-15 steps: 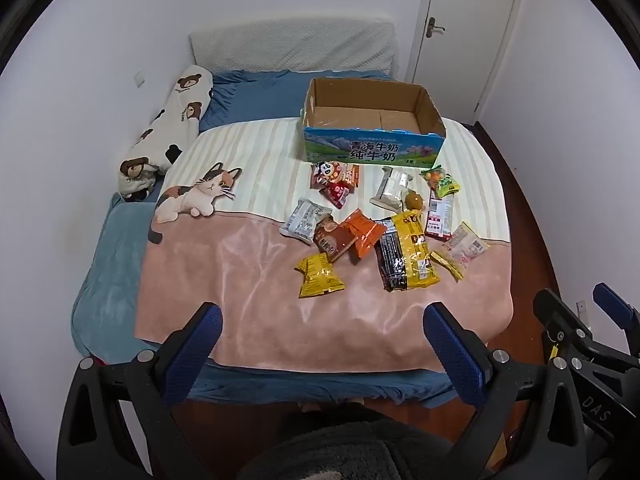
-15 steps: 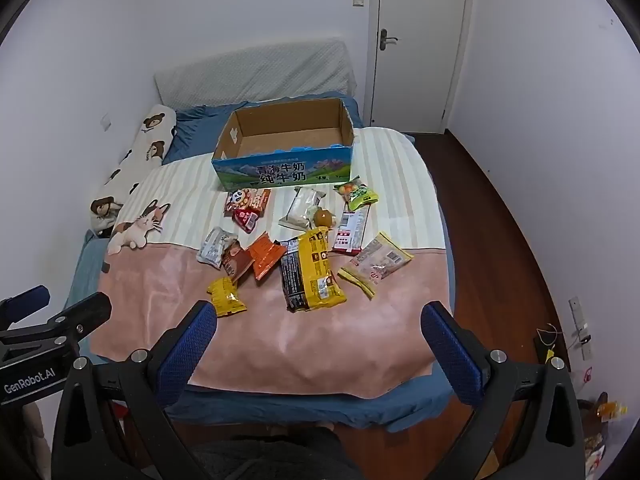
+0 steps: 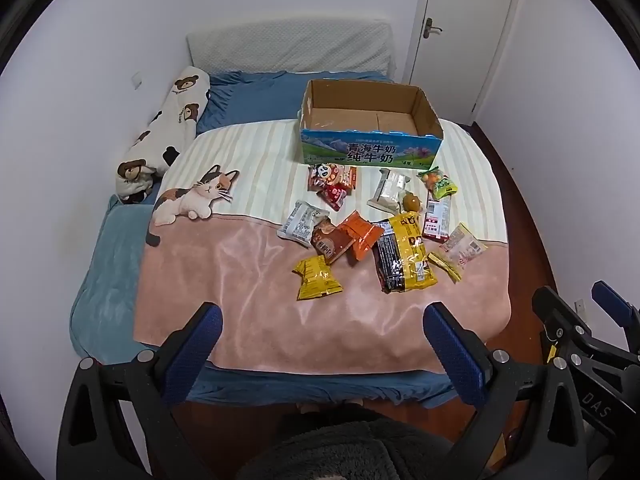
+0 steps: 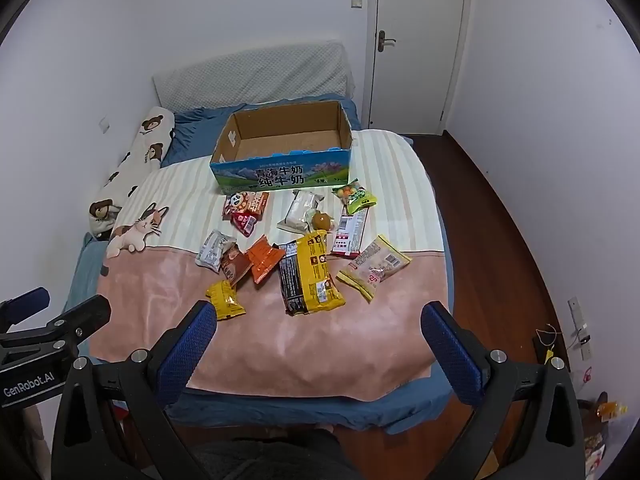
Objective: Organize snacks
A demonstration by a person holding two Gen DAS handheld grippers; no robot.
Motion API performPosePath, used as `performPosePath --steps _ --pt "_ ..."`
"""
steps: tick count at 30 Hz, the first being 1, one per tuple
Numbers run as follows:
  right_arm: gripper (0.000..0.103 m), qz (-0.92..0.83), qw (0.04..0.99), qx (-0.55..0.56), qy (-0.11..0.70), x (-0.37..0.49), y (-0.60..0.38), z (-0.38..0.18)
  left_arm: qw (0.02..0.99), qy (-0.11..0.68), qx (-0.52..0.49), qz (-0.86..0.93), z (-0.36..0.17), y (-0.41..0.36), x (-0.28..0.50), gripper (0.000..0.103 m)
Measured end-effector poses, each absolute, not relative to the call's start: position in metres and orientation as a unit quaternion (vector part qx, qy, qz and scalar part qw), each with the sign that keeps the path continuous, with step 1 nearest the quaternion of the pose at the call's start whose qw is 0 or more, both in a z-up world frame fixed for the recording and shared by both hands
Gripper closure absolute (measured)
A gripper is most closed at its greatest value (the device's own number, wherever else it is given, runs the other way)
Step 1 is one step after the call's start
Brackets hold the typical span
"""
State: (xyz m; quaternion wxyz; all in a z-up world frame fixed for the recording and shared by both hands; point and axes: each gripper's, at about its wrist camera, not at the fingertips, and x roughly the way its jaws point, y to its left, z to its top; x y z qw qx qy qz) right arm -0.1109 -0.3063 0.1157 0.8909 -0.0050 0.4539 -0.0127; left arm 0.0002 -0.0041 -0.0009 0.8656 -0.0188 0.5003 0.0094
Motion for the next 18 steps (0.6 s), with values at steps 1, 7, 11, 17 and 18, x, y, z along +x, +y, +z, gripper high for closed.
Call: performPosePath --steps 1,7,11,17,18 --pt "0.000 -0.011 0.891 -0.006 0.454 -0.1100 -0.3069 0.1145 0.866 0.500 -0.019 0.010 -0.0008 -0.0040 0.0001 0.000" --pt "0.000 -0.012 0.890 -0.007 0.455 -0.1078 -0.3071 0.1147 0.865 0.501 -0.021 0.008 -0.0008 -0.0034 0.0005 0.000" --pt "0.000 -0.014 0.891 -0.007 0.454 -0.1081 -0.3082 0.1140 0.865 0.501 -0.021 0.007 -0.0012 -0.0036 0.0014 0.000" --pt "0.000 -0.015 0.891 -0.006 0.454 -0.1078 -0.3094 0.1121 0.865 0.501 -0.022 0.007 -0.0020 -0.0041 0.0033 0.000" --pt "0.000 -0.015 0.891 -0.006 0.453 -0.1080 -0.3095 0.1125 0.865 0.501 -0.022 0.007 -0.0022 -0.0043 0.0035 0.000"
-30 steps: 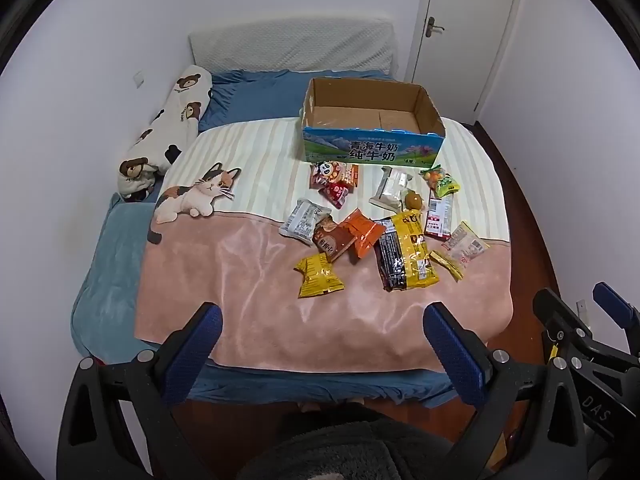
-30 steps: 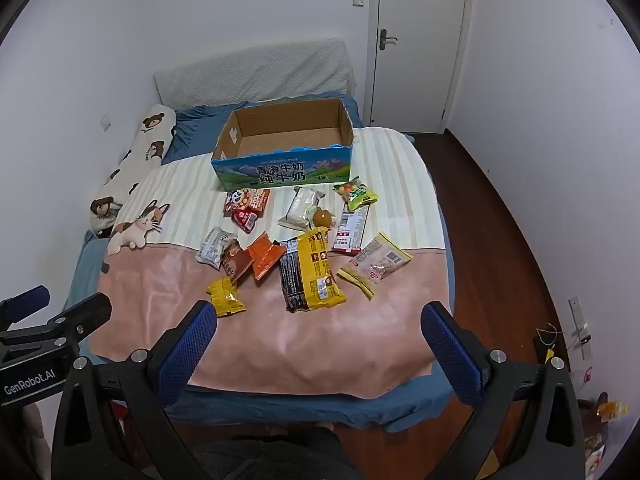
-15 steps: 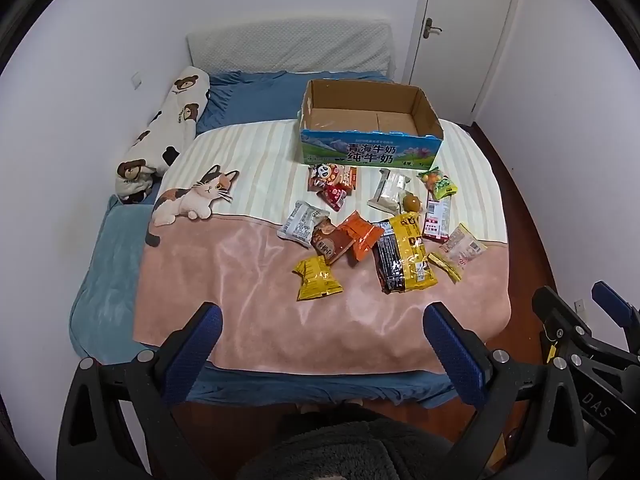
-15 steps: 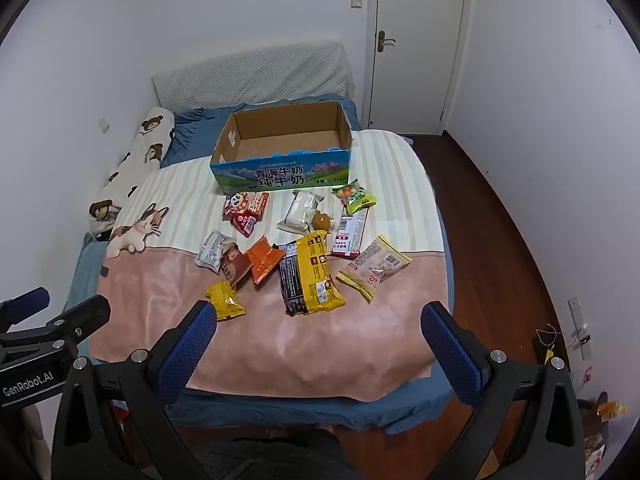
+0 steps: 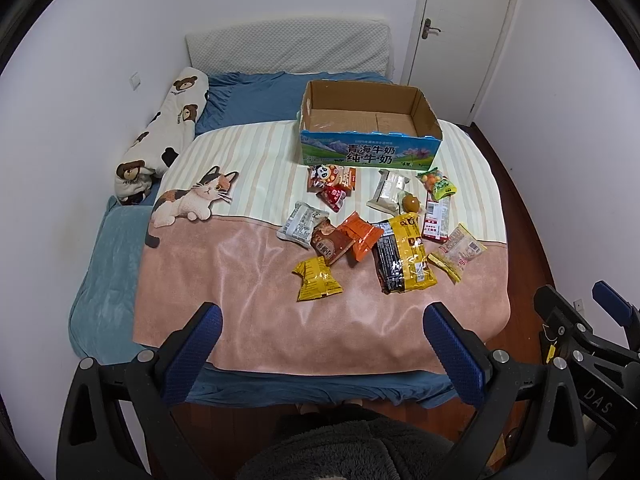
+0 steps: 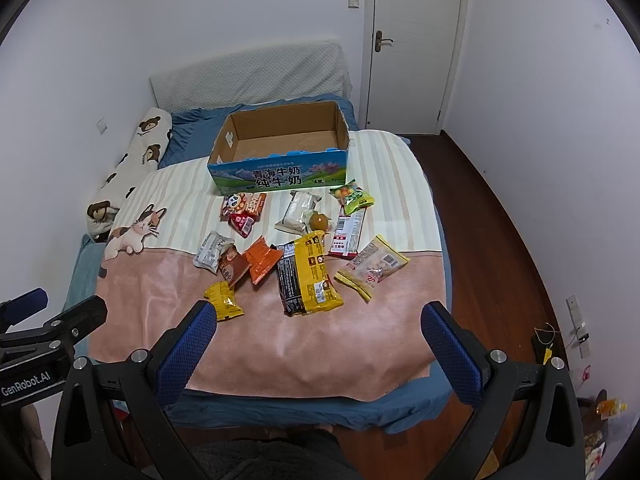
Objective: Organize snacks
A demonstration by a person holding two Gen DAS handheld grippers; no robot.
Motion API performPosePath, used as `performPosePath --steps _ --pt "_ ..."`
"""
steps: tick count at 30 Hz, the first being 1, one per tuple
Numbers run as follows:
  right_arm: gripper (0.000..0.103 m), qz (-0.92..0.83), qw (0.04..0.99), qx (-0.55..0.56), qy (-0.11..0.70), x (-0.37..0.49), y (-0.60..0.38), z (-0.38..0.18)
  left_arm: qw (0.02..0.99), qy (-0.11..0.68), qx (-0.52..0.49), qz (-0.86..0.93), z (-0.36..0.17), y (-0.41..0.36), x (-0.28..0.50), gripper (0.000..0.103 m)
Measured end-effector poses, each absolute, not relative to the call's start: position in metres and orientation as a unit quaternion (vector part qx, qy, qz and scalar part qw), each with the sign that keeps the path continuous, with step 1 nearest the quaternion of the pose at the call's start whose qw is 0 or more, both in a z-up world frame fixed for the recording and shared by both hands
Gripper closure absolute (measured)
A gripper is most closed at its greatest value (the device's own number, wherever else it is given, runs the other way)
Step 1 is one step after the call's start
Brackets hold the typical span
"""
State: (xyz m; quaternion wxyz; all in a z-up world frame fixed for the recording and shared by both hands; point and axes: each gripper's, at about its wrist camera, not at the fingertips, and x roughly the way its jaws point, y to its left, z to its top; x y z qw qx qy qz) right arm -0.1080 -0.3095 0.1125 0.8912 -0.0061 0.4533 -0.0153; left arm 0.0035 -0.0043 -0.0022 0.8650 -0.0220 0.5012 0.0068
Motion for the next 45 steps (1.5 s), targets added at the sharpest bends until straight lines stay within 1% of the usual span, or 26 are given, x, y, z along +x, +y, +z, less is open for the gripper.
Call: performPosePath --steps 45 --pt "0.000 -0.019 0.898 0.001 0.439 -0.112 -0.318 0.126 0.867 0.498 -0.024 0.006 0.000 -0.004 0.004 0.000"
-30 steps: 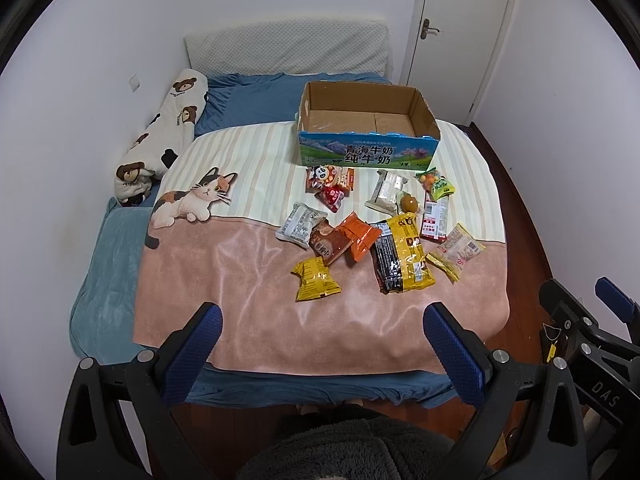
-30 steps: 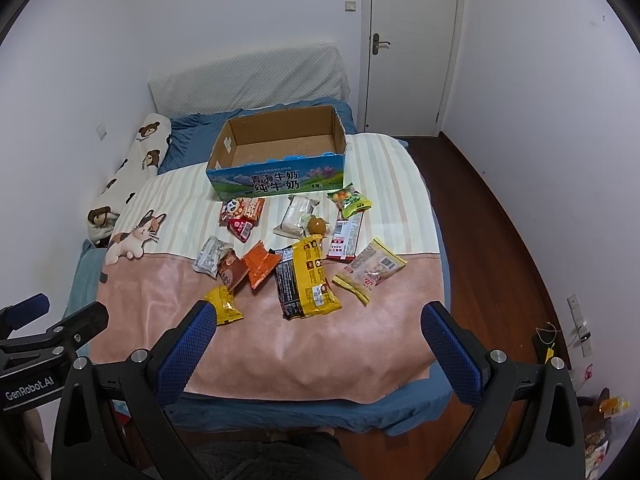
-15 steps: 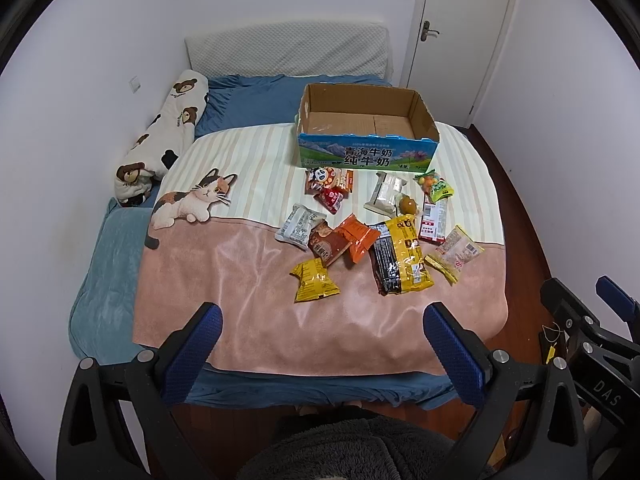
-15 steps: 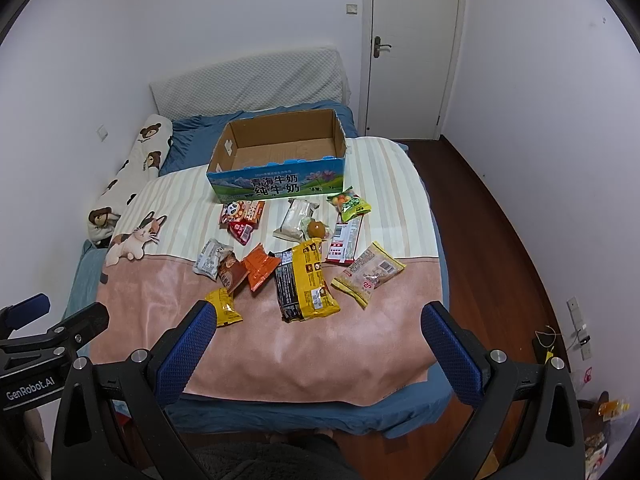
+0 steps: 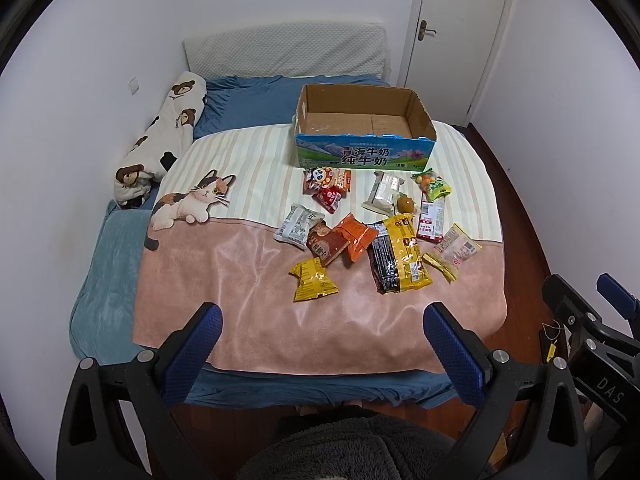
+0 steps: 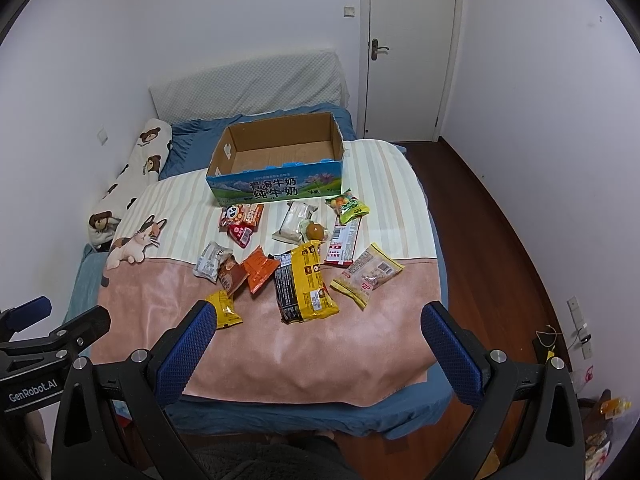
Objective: Organize snacks
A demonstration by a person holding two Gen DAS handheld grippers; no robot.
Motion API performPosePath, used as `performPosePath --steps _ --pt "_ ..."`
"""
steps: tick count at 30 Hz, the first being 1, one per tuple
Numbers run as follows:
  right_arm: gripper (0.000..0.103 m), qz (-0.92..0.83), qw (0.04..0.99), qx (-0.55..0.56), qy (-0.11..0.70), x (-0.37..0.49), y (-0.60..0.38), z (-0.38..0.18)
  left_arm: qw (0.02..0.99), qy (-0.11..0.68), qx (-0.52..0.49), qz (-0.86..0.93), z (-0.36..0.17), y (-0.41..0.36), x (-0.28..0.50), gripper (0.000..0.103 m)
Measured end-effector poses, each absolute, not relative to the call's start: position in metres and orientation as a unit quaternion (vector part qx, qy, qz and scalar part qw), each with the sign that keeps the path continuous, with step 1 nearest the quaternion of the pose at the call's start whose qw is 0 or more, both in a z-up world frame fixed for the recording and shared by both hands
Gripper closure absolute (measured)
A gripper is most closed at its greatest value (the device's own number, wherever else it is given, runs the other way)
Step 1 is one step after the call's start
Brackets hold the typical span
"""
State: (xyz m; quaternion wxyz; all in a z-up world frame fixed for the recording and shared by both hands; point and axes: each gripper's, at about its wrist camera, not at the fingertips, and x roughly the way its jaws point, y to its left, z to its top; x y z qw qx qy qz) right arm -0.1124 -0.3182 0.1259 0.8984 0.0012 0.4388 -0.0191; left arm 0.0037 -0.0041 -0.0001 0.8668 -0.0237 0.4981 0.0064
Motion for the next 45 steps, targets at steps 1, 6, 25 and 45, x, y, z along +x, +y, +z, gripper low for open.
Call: performPosePath --steps 1,6,25,45 --pt "0.000 -0.019 0.898 0.001 0.439 -0.112 -0.318 0.126 0.867 0.498 -0.024 0.007 0.000 -0.004 0.004 0.000" --pt "0.000 -0.018 0.899 0.001 0.439 -0.112 -0.319 0.126 0.867 0.498 -0.024 0.007 0.000 -0.005 0.004 0.000" --pt "0.000 -0.011 0.883 0.038 0.468 -0.088 -0.331 0.096 0.864 0.501 -0.034 0.032 -0.009 -0.012 0.034 0.000" --pt "0.000 0.023 0.759 0.033 0.650 0.115 -0.307 -0.200 0.685 0.700 -0.176 0.101 -0.280 0.044 0.182 0.002"
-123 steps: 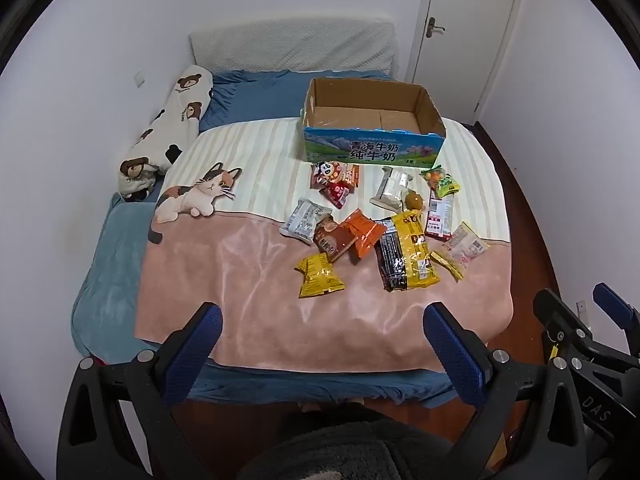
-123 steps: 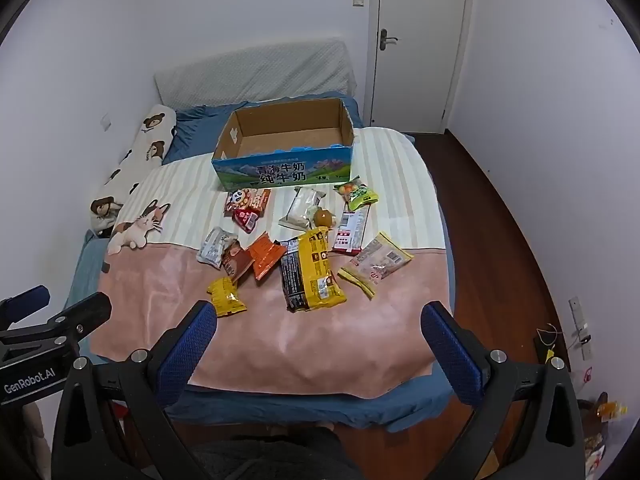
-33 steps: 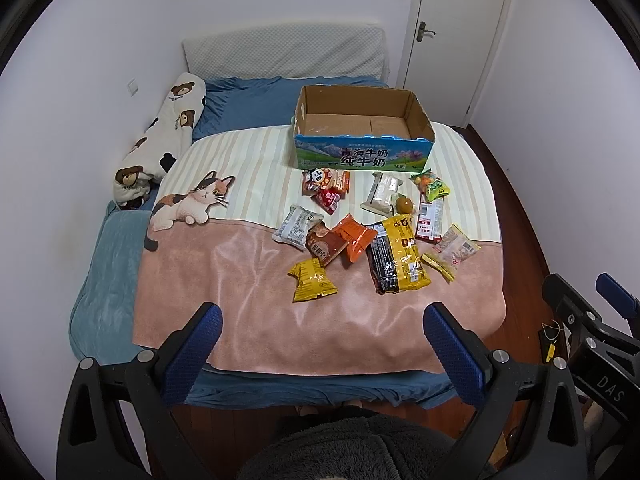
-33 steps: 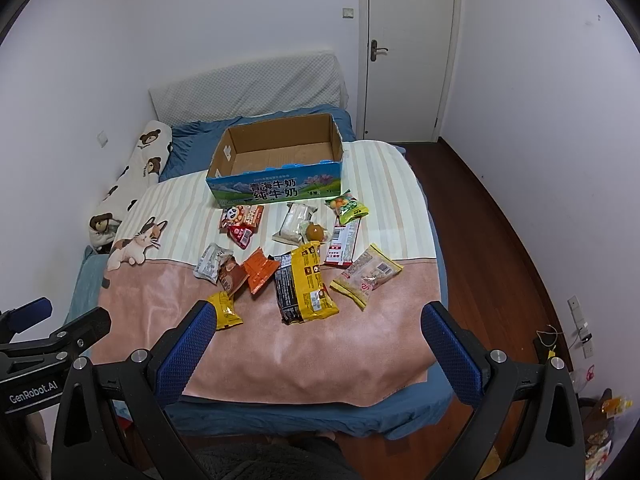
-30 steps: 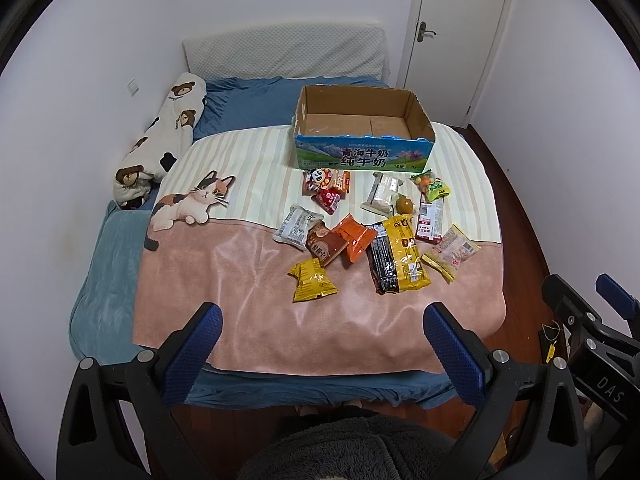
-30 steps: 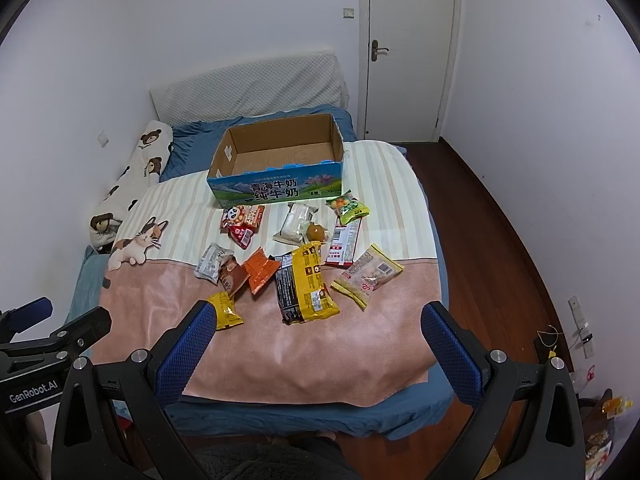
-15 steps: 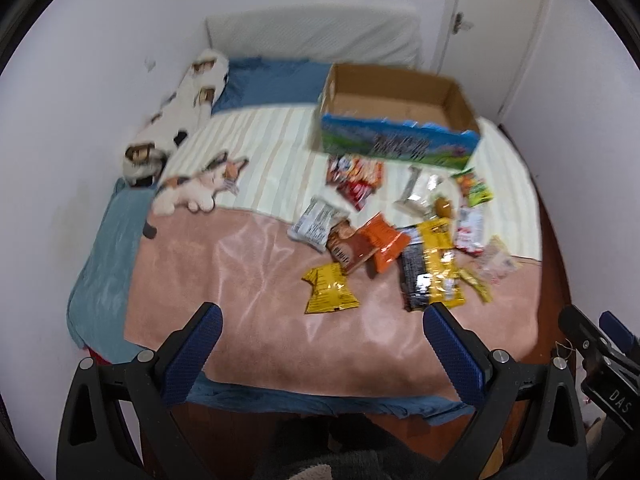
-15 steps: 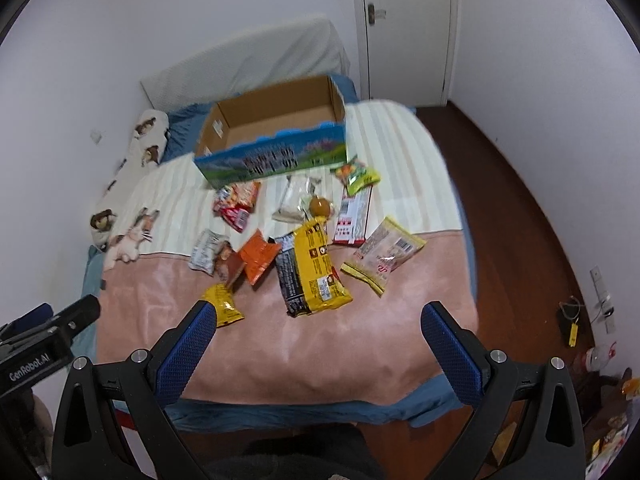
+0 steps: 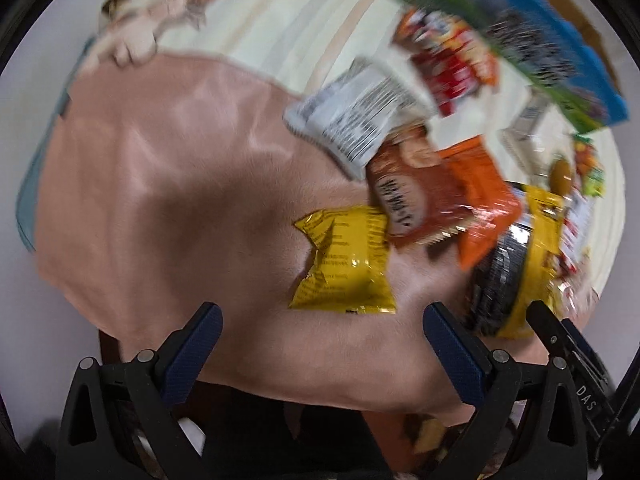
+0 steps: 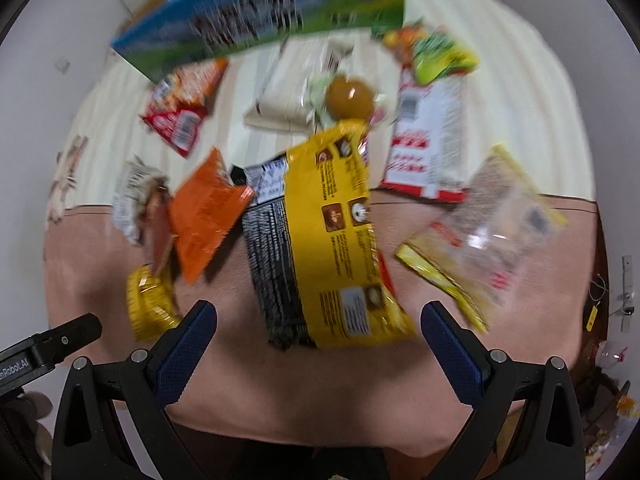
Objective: Organize snacks
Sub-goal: 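Grasp the small yellow chip bag with the left tool while the right grasps the black-and-yellow noodle pack, then carry both packets into the cardboard box and open both tools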
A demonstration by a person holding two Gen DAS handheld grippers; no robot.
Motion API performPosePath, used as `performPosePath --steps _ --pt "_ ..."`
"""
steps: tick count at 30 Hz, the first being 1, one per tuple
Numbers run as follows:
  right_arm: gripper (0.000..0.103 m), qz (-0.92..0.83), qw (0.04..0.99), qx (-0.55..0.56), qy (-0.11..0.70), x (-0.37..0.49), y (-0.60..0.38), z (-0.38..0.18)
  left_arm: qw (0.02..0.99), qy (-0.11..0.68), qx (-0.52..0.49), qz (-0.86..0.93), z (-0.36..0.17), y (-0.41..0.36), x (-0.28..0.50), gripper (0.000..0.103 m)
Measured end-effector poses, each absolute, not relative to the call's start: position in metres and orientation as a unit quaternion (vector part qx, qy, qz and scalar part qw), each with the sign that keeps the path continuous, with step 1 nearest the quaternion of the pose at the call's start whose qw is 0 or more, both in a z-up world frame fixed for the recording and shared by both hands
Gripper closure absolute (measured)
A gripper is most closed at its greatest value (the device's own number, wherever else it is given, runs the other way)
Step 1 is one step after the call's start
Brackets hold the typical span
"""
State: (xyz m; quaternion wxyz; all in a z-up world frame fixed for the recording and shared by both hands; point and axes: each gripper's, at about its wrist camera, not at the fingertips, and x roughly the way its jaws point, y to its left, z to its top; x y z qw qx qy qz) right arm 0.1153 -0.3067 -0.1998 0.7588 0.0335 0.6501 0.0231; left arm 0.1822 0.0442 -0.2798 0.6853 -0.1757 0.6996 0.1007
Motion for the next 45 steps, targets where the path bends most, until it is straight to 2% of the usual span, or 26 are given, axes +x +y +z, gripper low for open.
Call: performPosePath --steps 1,6,8,9,13,16,24,28,41,45 --pt "0.000 0.023 0.755 0.032 0.654 0.118 -0.305 -0.206 0.679 0.703 -0.183 0.100 -0.288 0.045 0.184 0.005" --pt "0.000 0.022 0.734 0.039 0.678 0.135 -0.298 -0.239 0.662 0.714 -0.207 0.094 -0.322 0.046 0.192 0.006" --pt "0.000 0.016 0.732 0.033 0.681 0.142 -0.295 -0.249 0.664 0.712 -0.213 0.088 -0.331 0.045 0.195 0.019" --pt "0.000 0.015 0.731 0.031 0.682 0.144 -0.293 -0.253 0.663 0.712 -0.216 0.083 -0.335 0.042 0.196 0.021" --pt "0.000 0.007 0.724 0.022 0.690 0.154 -0.289 -0.270 0.667 0.710 -0.215 0.077 -0.349 0.037 0.200 0.043" --pt "0.000 0.008 0.715 0.020 0.699 0.162 -0.283 -0.282 0.669 0.710 -0.205 0.079 -0.354 0.029 0.203 0.051" --pt "0.002 0.010 0.690 -0.009 0.724 0.203 -0.252 -0.323 0.696 0.696 -0.153 0.089 -0.352 0.008 0.220 0.055" --pt "0.014 0.014 0.694 -0.025 0.719 0.210 -0.243 -0.333 0.705 0.691 -0.127 0.096 -0.352 -0.007 0.220 0.055" --pt "0.015 0.060 0.703 0.040 0.708 0.190 -0.234 -0.345 0.715 0.677 -0.134 0.113 -0.348 -0.058 0.179 0.057" --pt "0.015 0.068 0.708 0.059 0.701 0.189 -0.235 -0.342 0.726 0.667 -0.132 0.105 -0.327 -0.064 0.174 0.057"
